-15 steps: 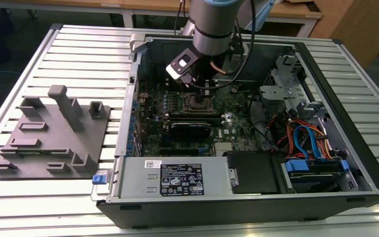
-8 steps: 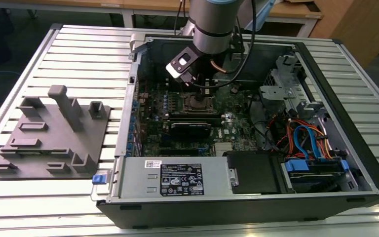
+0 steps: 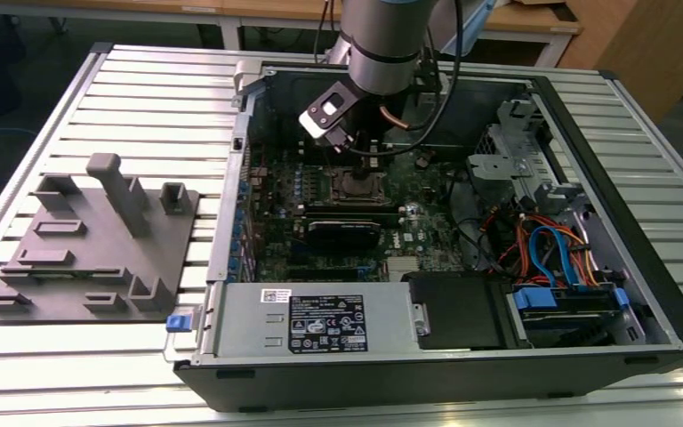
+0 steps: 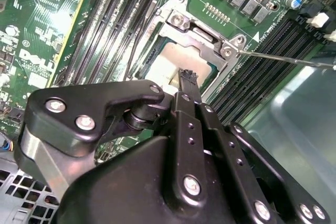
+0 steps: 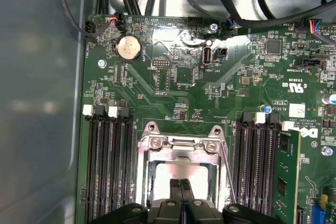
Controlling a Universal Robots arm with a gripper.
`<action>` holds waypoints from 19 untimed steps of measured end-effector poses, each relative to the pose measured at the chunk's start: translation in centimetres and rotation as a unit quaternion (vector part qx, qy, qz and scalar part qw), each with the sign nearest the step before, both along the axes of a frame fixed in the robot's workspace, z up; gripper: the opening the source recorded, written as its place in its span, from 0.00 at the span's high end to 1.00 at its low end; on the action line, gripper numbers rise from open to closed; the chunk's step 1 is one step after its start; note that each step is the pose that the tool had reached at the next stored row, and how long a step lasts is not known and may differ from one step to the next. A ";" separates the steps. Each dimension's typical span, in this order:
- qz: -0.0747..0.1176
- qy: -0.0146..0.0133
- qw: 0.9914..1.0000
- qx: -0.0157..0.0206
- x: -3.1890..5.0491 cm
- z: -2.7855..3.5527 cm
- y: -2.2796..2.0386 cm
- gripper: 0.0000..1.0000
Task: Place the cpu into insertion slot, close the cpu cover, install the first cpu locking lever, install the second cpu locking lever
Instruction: 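Install the first cpu locking lever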
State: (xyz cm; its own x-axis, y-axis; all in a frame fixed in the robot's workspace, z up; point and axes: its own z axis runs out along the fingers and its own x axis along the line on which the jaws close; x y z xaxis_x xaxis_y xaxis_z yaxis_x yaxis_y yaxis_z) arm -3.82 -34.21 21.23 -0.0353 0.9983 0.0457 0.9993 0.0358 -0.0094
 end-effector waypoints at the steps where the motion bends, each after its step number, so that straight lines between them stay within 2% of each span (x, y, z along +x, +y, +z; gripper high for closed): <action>1: 0.000 0.000 1.000 0.000 0.00 0.05 0.00 0.89; 19: 0.000 0.000 1.000 0.000 0.00 1.05 0.00 0.89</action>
State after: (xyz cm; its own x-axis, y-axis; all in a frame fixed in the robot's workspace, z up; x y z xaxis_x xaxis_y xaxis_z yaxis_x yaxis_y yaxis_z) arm -3.82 -34.20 22.28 -0.0354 0.9983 0.0457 0.9993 0.0358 -0.0094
